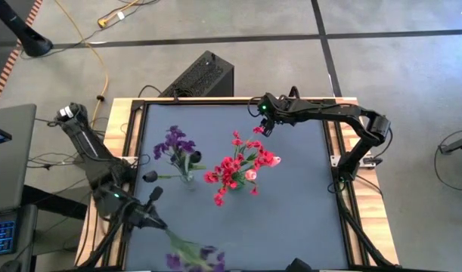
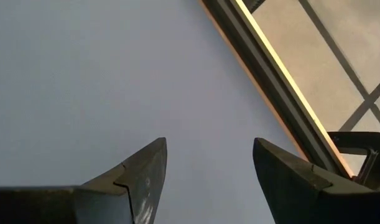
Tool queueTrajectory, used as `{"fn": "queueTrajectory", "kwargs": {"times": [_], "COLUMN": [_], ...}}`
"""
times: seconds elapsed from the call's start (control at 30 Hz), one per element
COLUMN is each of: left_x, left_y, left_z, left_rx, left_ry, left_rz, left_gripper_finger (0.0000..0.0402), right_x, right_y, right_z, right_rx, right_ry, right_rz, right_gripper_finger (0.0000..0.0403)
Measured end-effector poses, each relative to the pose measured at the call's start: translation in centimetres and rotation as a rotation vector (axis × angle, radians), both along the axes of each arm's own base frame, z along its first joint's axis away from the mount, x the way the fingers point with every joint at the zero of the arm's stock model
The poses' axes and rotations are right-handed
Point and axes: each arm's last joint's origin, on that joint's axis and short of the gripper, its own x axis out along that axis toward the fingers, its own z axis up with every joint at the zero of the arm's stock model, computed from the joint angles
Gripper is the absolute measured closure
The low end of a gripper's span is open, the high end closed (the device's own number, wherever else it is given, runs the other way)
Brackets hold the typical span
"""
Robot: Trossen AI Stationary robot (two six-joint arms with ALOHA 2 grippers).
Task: Sort flowers into vase by color
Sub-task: Put the violet flowers into the transparent vase
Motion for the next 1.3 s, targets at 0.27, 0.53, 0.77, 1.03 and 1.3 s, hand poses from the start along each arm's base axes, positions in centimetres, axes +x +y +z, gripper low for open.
{"fn": "queueTrajectory", "kwargs": {"times": [0.27,0.53,0.77,1.03,1.3], "left_x": [-3.1,-5.0,-5.9,-7.7,-8.2], "left_y": [1.8,4.9,8.5,11.8,13.5], "left_z": [3.8,7.8,9.1,10.5,7.0], "left_rx": [-0.129,-0.242,-0.232,-0.259,-0.168], "left_ry": [-0.196,-0.512,-0.583,-0.716,-0.777], "left_rz": [-0.069,-0.034,0.347,0.436,0.608], "left_gripper_finger": [0.0401,0.0401,0.0401,0.0401,0.0401], "right_x": [0.1,0.1,0.2,0.4,0.4], "right_y": [0.2,0.1,0.1,0.0,0.0], "right_z": [0.0,0.0,0.1,0.2,0.2], "right_rx": [0.002,-0.002,-0.008,-0.018,-0.021], "right_ry": [0.004,-0.005,-0.015,-0.032,-0.044], "right_rz": [0.005,0.006,0.006,0.006,0.002], "right_gripper_finger": [0.0138,0.0138,0.0138,0.0138,0.0138]}}
